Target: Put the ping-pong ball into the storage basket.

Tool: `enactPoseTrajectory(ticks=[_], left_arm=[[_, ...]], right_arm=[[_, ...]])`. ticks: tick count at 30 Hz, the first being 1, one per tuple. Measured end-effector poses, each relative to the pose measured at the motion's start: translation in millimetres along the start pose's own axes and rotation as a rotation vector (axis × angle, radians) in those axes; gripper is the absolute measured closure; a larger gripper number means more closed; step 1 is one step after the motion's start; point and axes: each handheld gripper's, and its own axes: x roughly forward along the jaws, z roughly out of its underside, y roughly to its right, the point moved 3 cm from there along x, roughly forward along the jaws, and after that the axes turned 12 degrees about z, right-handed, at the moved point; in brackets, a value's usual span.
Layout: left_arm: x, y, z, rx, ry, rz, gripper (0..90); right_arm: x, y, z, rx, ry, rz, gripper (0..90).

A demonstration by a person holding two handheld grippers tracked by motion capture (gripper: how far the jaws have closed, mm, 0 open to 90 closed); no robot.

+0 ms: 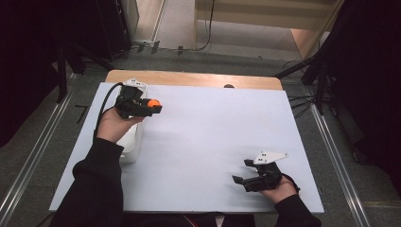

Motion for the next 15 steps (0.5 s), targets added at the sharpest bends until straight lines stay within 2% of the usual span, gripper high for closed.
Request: enactPoseTrajectory(ticks=[15], left_arm=[[-10.4,-10.8,2.3,-0.023,0.005,-0.041,50.1]], right_arm=[[0.3,0.0,0.1,0.003,-0.003,0.000,17.6]])
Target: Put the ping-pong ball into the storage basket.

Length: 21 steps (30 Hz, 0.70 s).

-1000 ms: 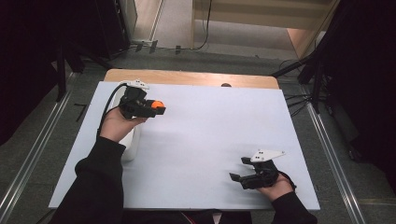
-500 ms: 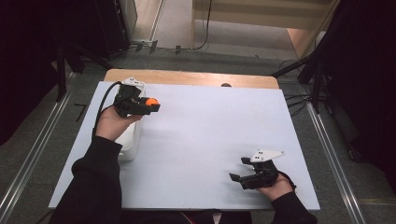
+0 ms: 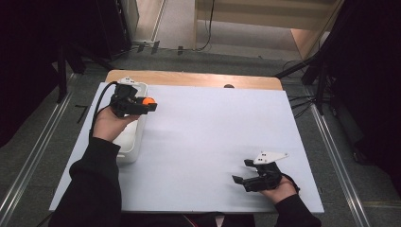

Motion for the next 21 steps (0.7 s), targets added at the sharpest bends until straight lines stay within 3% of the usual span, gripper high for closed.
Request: enactPoseTrajectory(ticks=[21], left_arm=[[-17.8,-10.8,-0.1,-0.036,0.040,-0.046,50.1]], right_arm=[[-0.3,-2.6,-0.8,-0.003,-0.005,0.000,17.7]])
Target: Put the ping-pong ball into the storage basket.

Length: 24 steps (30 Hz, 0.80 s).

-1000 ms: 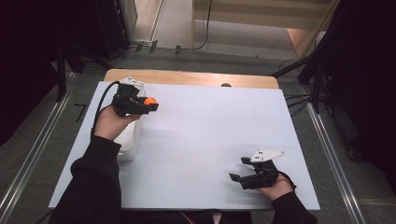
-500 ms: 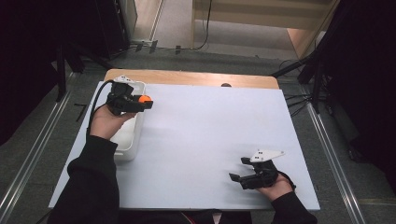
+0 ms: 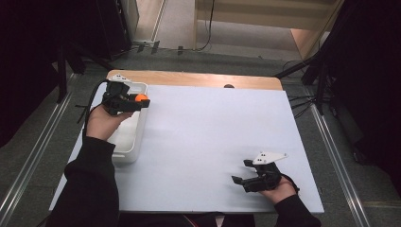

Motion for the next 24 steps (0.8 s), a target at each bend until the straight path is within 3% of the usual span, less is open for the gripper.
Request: enactPoseTrajectory(ticks=[11,24], left_arm=[[-7.5,-8.1,1.1,-0.022,0.023,-0.019,50.1],[-12.4,-21.3,5.5,-0.065,0.045,-0.091,50.1]], right_arm=[[0.5,0.9,0.1,0.005,-0.002,0.002,17.7],[1.2,1.7,0.3,0.005,-0.001,0.003,17.7]])
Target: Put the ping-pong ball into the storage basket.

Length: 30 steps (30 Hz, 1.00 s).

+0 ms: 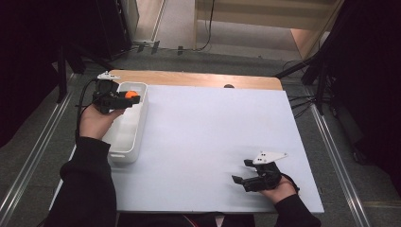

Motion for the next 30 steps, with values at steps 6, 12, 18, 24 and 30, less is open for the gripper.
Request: enactPoseTrajectory(ticks=[6,12,18,24,30], left_arm=[[4.6,-3.4,2.5,-0.009,0.000,-0.036,50.0],[10.8,-4.7,5.8,-0.013,0.001,-0.049,50.0],[15.2,-8.5,8.7,-0.025,-0.010,-0.061,50.0],[18.7,-12.2,12.3,-0.041,-0.010,-0.064,50.0],[22.1,-15.9,15.7,-0.063,-0.014,-0.076,49.8]], right_arm=[[0.0,0.6,0.1,-0.003,0.001,0.002,17.7],[-0.1,-0.1,0.3,0.002,-0.004,-0.001,17.7],[-0.1,0.2,0.2,-0.002,-0.001,-0.001,17.7],[-0.2,0.0,0.4,-0.004,-0.006,-0.002,17.7],[-0.2,-0.2,0.2,0.000,-0.006,-0.002,17.7]])
